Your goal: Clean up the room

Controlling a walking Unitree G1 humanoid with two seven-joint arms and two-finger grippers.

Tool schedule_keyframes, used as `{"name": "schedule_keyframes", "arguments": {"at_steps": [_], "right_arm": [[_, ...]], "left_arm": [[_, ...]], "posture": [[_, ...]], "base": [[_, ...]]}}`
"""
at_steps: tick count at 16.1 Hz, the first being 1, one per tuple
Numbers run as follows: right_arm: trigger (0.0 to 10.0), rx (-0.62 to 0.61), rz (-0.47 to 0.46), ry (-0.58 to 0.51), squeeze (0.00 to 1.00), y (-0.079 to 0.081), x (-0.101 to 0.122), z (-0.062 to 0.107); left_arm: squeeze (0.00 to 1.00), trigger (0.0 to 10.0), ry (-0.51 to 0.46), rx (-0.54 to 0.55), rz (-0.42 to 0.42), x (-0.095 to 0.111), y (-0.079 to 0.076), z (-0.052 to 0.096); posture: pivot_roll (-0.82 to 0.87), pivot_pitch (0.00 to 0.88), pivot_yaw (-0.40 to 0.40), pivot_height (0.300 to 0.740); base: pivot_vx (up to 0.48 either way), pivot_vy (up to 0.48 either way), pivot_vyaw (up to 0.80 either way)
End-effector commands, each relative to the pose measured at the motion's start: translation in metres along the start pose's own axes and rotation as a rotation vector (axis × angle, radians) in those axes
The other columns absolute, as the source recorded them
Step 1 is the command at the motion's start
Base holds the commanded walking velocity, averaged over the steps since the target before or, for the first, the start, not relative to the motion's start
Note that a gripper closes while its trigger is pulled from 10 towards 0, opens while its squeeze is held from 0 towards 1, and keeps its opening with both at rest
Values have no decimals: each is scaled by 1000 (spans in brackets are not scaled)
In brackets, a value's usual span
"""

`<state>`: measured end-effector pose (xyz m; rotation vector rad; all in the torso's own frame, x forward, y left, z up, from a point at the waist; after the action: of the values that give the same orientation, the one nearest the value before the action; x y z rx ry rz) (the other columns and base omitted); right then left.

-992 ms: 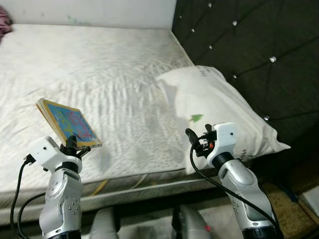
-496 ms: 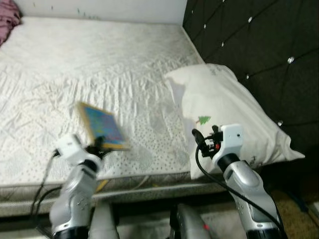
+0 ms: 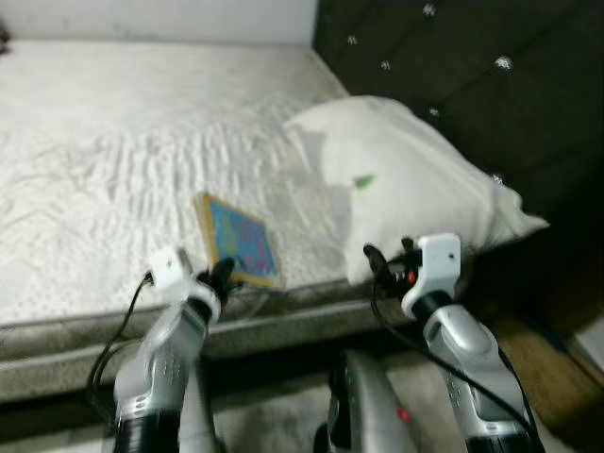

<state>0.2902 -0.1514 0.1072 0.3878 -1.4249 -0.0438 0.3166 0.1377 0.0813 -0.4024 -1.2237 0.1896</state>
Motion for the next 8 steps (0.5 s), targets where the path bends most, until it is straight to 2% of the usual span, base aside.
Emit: {"name": "schedule_keyframes", "arguments": {"at_steps": [1, 4, 8], "right_arm": [[10000, -3, 10, -15, 0, 0, 8, 0], [10000, -26, 21, -14, 0, -6, 11, 13], [10000, -65, 50, -7, 0, -11, 20, 41]], "left_arm": [[0, 10000, -49, -21, 9, 9, -3, -3], [0, 10000, -54, -38, 22, 12, -4, -14], [0, 10000, -68, -82, 52, 21, -5, -30]], "posture": [[-86, 64, -86, 534], [-116, 86, -84, 534], [-174, 133, -86, 534]], "base": [[0, 0, 0], [0, 0, 0], [0, 0, 0]]}}
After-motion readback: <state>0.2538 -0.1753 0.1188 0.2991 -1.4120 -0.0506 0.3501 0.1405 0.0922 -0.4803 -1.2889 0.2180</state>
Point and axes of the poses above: a point about 5 cm out from each wrist's last joint towards the gripper, its own z axis pointing back from the gripper into the wrist, its own x axis along the axis of the wrist's last joint, y = z × x, the point moved 2 cm from there along -z, pointing out of the wrist towards the gripper, and after that the axes turned 14 degrees about -z, right-handed, at the moved point
